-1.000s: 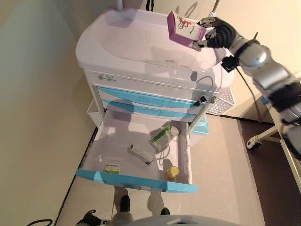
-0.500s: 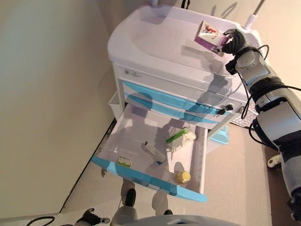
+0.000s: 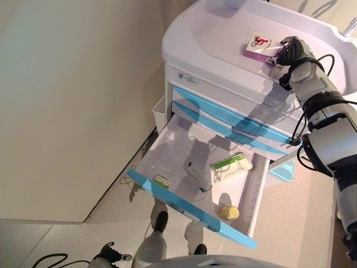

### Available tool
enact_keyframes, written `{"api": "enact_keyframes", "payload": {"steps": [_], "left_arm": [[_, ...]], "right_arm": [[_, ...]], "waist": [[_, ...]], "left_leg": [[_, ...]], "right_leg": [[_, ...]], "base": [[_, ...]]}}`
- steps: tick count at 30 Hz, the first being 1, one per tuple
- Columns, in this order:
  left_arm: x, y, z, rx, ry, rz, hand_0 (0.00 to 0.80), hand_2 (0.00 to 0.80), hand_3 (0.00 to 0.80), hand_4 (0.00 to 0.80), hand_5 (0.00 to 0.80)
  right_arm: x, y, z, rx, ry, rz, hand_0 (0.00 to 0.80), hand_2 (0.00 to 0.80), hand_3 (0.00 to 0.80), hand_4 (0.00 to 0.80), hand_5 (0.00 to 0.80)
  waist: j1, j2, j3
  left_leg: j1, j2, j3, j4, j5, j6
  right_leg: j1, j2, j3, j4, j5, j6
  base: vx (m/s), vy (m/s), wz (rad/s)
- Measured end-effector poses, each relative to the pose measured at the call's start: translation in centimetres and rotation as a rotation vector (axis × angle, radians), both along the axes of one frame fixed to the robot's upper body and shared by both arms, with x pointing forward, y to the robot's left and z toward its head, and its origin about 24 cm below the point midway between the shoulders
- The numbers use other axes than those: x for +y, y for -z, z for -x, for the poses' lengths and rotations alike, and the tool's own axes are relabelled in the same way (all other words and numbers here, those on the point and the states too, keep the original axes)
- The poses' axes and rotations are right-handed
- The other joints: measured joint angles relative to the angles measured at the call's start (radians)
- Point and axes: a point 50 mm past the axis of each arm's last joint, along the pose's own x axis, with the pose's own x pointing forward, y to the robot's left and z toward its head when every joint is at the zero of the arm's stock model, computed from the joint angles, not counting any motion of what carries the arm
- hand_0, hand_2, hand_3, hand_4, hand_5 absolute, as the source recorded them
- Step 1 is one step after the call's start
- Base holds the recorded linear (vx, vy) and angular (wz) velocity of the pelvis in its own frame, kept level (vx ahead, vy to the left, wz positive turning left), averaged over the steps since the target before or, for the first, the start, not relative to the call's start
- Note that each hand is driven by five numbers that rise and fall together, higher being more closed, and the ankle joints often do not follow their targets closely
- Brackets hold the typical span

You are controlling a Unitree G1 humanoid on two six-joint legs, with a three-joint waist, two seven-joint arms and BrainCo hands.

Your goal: Open the drawer and pick up the medicine

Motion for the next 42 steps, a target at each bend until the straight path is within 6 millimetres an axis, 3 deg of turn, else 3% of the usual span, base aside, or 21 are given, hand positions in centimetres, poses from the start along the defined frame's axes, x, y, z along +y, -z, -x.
{"api": "enact_keyframes", "payload": {"steps": [11, 13, 14, 15, 16, 17, 26, 29, 33, 34, 36, 38, 42], "left_arm": [[-0.3, -0.1, -1.1, -0.012, 0.034, 0.020, 0.000, 0.000, 0.000, 0.000, 0.000], [-0.3, -0.2, -1.2, -0.015, 0.035, 0.022, 0.000, 0.000, 0.000, 0.000, 0.000], [-0.3, -0.2, -1.2, -0.016, 0.036, 0.022, 0.000, 0.000, 0.000, 0.000, 0.000], [-0.4, -0.2, -1.3, -0.016, 0.038, 0.027, 0.000, 0.000, 0.000, 0.000, 0.000], [-0.4, -0.2, -1.3, -0.017, 0.038, 0.027, 0.000, 0.000, 0.000, 0.000, 0.000], [-0.4, -0.2, -1.3, -0.017, 0.038, 0.027, 0.000, 0.000, 0.000, 0.000, 0.000], [-0.3, -0.2, -1.3, -0.010, 0.035, 0.026, 0.000, 0.000, 0.000, 0.000, 0.000], [-0.2, -0.1, -0.7, 0.002, 0.028, 0.022, 0.000, 0.000, 0.000, 0.000, 0.000], [0.1, -0.1, -0.3, 0.002, -0.003, 0.018, 0.000, 0.000, 0.000, 0.000, 0.000], [0.1, -0.1, -0.3, -0.001, -0.007, 0.019, 0.000, 0.000, 0.000, 0.000, 0.000], [0.3, -0.1, 0.1, -0.005, -0.042, 0.016, 0.000, 0.000, 0.000, 0.000, 0.000], [0.4, 0.0, 0.8, 0.009, -0.048, 0.008, 0.000, 0.000, 0.000, 0.000, 0.000], [0.3, 0.2, 1.8, 0.032, -0.048, 0.005, 0.000, 0.000, 0.000, 0.000, 0.000]], "right_arm": [[-0.9, -0.1, 0.3, 0.048, -0.004, 0.008, 0.800, 0.800, 0.800, 0.800, 0.800], [-0.8, -0.2, 0.2, 0.054, -0.010, 0.007, 0.700, 0.700, 0.700, 0.700, 0.700], [-0.8, -0.2, 0.2, 0.058, -0.013, 0.005, 0.690, 0.690, 0.690, 0.690, 0.690], [-0.7, -0.2, 0.2, 0.061, -0.017, 0.004, 0.439, 0.439, 0.439, 0.439, 0.439], [-0.7, -0.2, 0.2, 0.063, -0.019, 0.004, 0.289, 0.289, 0.289, 0.289, 0.289], [-0.6, -0.3, 0.2, 0.069, -0.024, 0.001, 0.000, 0.000, 0.000, 0.000, 0.000], [0.3, -0.6, -0.1, 0.047, -0.065, -0.032, 0.000, 0.000, 0.000, 0.000, 0.000], [1.8, -2.5, -0.2, -0.091, -0.139, -0.113, 0.000, 0.000, 0.000, 0.000, 0.000], [2.7, -5.0, 0.3, -0.248, -0.198, -0.164, 0.000, 0.000, 0.000, 0.000, 0.000], [2.5, -5.4, 0.5, -0.267, -0.203, -0.168, 0.000, 0.000, 0.000, 0.000, 0.000], [2.0, -8.9, 2.2, -0.458, -0.249, -0.191, 0.000, 0.000, 0.000, 0.000, 0.000], [1.9, -10.6, 3.4, -0.565, -0.276, -0.184, 0.000, 0.000, 0.000, 0.000, 0.000], [-0.5, -12.1, 5.6, -0.709, -0.241, -0.184, 0.000, 0.000, 0.000, 0.000, 0.000]], "waist": [[-0.006, -0.002, -0.001], [-0.008, -0.002, -0.001], [-0.009, -0.002, -0.001], [-0.010, -0.003, -0.002], [-0.011, -0.003, -0.002], [-0.011, -0.003, -0.002], [-0.018, -0.004, -0.003], [-0.018, -0.004, -0.003], [-0.052, -0.006, -0.006], [-0.057, -0.007, -0.006], [-0.066, -0.004, -0.007], [-0.074, 0.000, -0.012], [-0.099, 0.013, -0.042]], "left_leg": [[-0.008, -0.003, -0.017, 0.000, 0.003, -0.002], [-0.007, -0.003, -0.016, 0.000, 0.004, -0.001], [-0.007, -0.003, -0.016, 0.000, 0.005, 0.000], [-0.007, -0.004, -0.016, 0.000, 0.009, 0.000], [-0.007, -0.003, -0.015, 0.000, 0.009, 0.000], [-0.006, -0.003, -0.015, 0.000, 0.009, 0.000], [0.016, 0.004, -0.002, 0.000, 0.005, -0.004], [0.036, 0.006, 0.026, 0.000, 0.001, -0.002], [0.058, 0.009, 0.044, -0.001, -0.004, 0.004], [0.062, 0.008, 0.046, -0.001, -0.006, 0.004], [0.073, 0.010, 0.065, -0.001, -0.011, 0.005], [0.089, 0.009, 0.080, -0.001, -0.015, 0.009], [0.113, 0.007, 0.105, -0.002, -0.029, 0.013]], "right_leg": [[0.000, 0.000, -0.016, 0.000, 0.000, 0.001], [0.000, 0.000, -0.015, 0.000, 0.000, 0.001], [0.000, 0.000, -0.015, 0.000, 0.000, 0.001], [0.000, 0.000, -0.015, 0.000, 0.000, 0.001], [0.000, 0.000, -0.015, 0.000, 0.000, 0.001], [0.001, 0.000, -0.015, 0.000, 0.000, 0.001], [0.014, -0.007, -0.001, 0.002, 0.000, 0.001], [0.016, -0.009, 0.029, 0.013, 0.000, 0.002], [0.030, -0.013, 0.046, 0.015, 0.001, 0.004], [0.031, -0.014, 0.049, 0.015, 0.001, 0.004], [0.031, -0.016, 0.071, 0.016, 0.003, 0.006], [0.041, -0.021, 0.081, 0.016, 0.003, 0.008], [0.059, -0.028, 0.099, 0.015, 0.003, 0.011]], "base": [[0.005, -0.004, 0.04], [0.000, 0.000, 0.00], [0.000, 0.000, 0.00], [0.000, 0.000, 0.00], [0.000, 0.000, 0.00], [0.000, 0.000, 0.00], [0.008, 0.006, -0.04], [0.031, 0.011, -0.23], [0.024, 0.012, -0.13], [0.048, 0.023, -0.06], [0.041, 0.014, -0.21], [0.032, 0.013, -0.25], [0.027, 0.018, -0.20]]}}
